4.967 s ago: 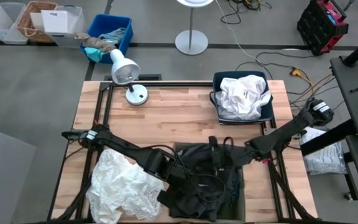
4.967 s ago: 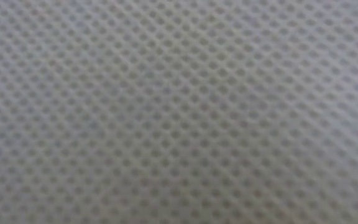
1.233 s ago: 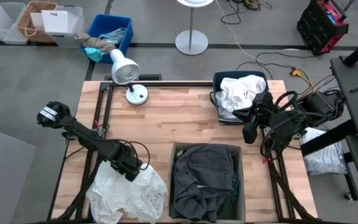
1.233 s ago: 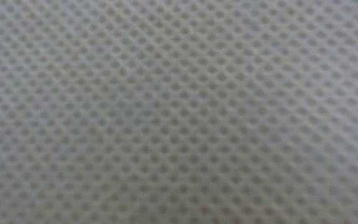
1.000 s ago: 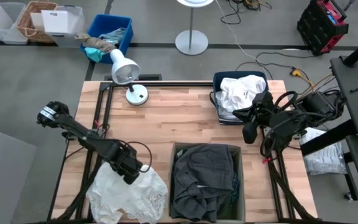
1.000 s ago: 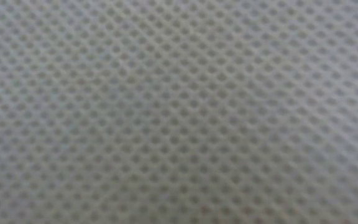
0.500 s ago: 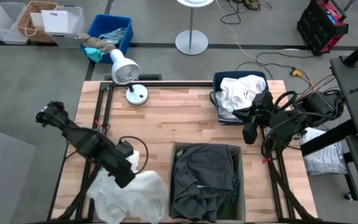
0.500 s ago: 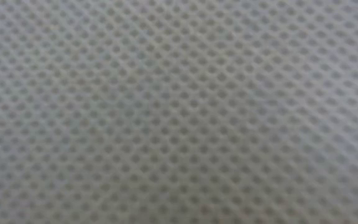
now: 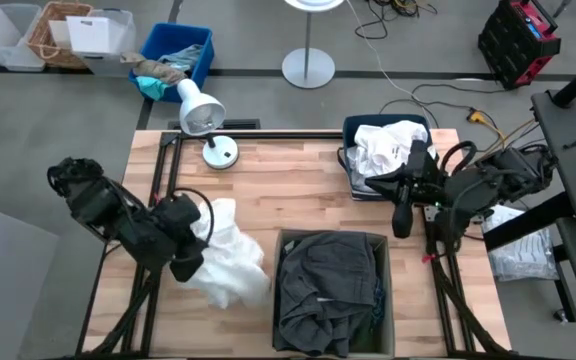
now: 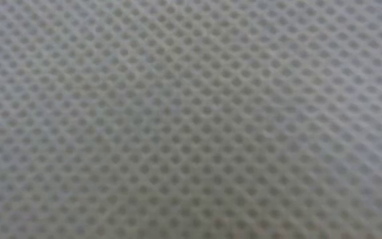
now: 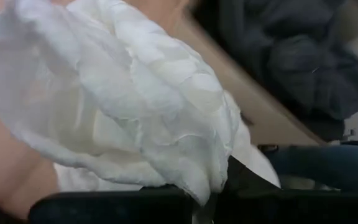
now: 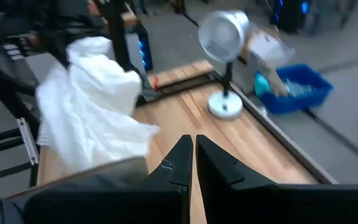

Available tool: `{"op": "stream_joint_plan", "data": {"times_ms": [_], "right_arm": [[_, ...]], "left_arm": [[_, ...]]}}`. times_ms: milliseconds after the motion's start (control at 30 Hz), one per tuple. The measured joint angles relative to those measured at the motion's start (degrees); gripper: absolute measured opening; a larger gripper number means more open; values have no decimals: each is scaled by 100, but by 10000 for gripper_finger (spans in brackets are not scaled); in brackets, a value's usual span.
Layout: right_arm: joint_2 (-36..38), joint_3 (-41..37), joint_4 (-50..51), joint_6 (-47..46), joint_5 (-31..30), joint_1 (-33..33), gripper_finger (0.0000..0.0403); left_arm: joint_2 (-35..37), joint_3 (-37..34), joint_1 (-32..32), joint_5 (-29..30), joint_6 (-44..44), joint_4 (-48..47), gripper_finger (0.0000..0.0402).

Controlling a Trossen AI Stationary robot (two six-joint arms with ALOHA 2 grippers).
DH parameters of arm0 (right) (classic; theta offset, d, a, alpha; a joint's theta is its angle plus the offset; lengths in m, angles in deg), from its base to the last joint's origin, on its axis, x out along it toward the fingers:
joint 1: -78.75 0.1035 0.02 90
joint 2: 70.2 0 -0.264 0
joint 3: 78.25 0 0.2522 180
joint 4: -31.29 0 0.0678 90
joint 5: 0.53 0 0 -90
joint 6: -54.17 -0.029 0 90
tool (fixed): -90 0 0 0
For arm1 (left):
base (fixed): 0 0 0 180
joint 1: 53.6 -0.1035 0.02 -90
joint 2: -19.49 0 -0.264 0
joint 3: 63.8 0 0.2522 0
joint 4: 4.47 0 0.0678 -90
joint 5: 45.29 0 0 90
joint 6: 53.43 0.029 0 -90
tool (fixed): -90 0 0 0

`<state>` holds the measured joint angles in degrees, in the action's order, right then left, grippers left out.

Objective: Sort clothes
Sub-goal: Put the white blouse into the blue laundry organizer

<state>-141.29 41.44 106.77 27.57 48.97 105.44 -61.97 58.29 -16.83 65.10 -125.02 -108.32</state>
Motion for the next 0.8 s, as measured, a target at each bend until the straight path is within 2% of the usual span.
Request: {"op": "stream_joint_plan", "data": {"times_ms": [200,367,533,633,800], "right_arm": [[-88,1,-919,959,2,-22,13],[-277,72,-1267,1491,12,-75,13],[-581,255,-1474,1947,37,-183,17],[-818,436,-1525,2263,46,-245,40],[-1260,838,-1716,2726,46,-366,113]], "left_arm": [[-1,546,-6,912,663,89,1],[-1,990,-12,1781,1190,257,1],[0,1178,-79,2221,2134,859,1],[-1,1195,-192,2576,2748,1411,1],[-4,1195,-515,2818,3795,2409,1]]}}
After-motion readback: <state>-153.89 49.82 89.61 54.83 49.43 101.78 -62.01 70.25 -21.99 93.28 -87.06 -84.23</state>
